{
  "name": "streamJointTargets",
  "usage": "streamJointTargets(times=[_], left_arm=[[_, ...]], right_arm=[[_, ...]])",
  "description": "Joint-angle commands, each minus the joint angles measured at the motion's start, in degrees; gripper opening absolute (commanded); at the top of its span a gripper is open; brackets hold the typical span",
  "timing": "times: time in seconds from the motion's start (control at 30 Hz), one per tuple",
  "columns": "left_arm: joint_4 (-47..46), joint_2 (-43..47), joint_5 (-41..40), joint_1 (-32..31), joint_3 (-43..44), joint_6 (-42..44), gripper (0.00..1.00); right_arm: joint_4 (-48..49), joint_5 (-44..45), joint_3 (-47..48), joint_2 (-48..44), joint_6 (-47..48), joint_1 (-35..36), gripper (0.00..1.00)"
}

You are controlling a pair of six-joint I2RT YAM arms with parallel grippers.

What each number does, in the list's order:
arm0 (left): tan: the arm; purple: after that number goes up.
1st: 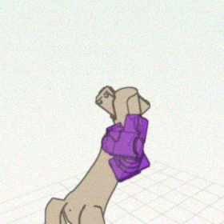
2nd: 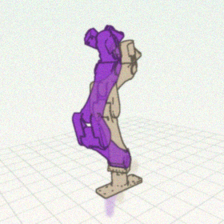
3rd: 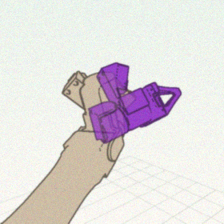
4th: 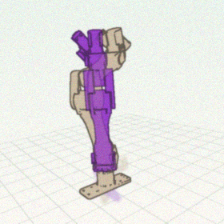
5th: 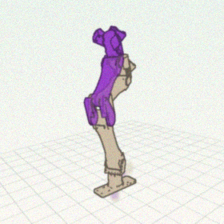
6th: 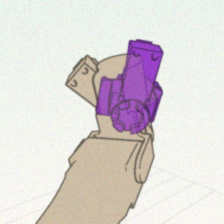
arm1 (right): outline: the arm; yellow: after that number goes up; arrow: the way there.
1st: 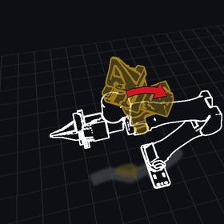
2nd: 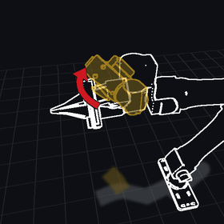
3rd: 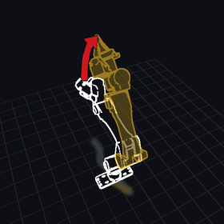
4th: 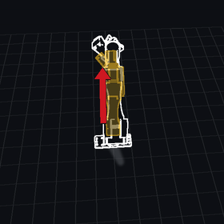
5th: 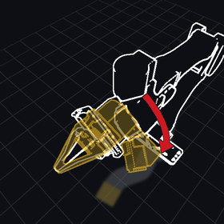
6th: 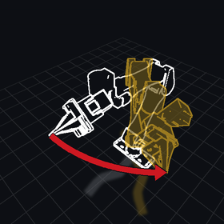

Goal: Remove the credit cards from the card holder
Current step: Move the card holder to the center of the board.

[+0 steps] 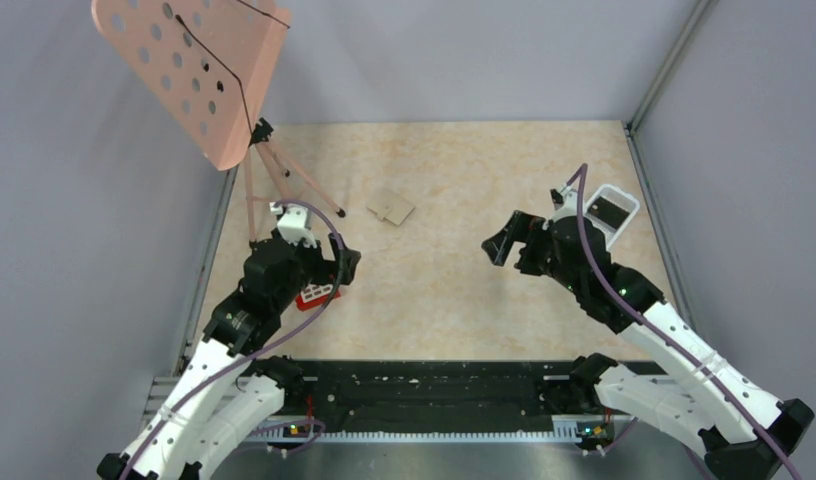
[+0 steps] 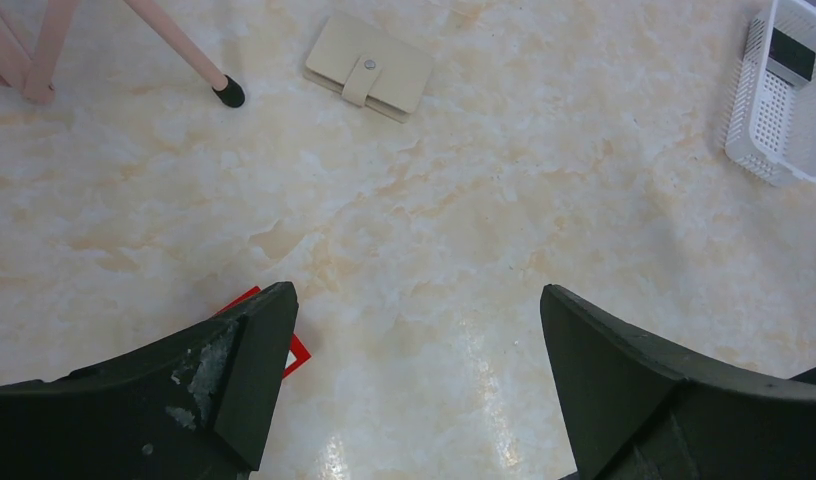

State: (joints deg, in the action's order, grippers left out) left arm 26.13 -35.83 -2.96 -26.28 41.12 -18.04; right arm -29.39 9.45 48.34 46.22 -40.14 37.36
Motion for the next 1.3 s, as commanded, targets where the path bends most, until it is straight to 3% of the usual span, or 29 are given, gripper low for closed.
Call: streamJointTargets(times=[0.0, 0.23, 0.43, 0.53, 0.67, 0.87, 1.27], left_arm=[[-1.4, -1.3, 1.2, 0.2, 0.9, 0.1, 0.96], [1.1, -10.1, 10.1, -0.4, 5.0, -1.2, 0.96], [5.0, -23.9, -1.2, -5.3, 13.2, -0.2, 0.91], [7.5, -34.3, -9.9, -6.6, 19.2, -0.6, 0.84], [11.6, -48.7, -15.7, -6.6, 29.8, -7.7, 0.78], [6.6, -61.2, -18.8, -6.6, 37.1, -12.7, 0.75], [5.3, -78.7, -18.0, -3.9, 50.8, -9.4, 0.76]], right_arm=[[2.1, 0.7, 0.1, -1.8, -0.3, -0.1, 0.97], [3.0, 1.7, 0.5, -2.7, 3.6, -0.1, 0.97], [6.5, -0.4, -0.8, -5.2, 8.5, 0.0, 0.96], [8.6, -0.1, -1.3, -7.2, 11.0, -0.1, 0.96], [10.7, -3.5, -0.9, -10.1, 13.5, 0.0, 0.96], [10.7, -7.2, -1.4, -13.1, 13.8, 0.0, 0.95], [10.5, -9.2, -3.5, -19.7, 12.4, 0.0, 0.94]])
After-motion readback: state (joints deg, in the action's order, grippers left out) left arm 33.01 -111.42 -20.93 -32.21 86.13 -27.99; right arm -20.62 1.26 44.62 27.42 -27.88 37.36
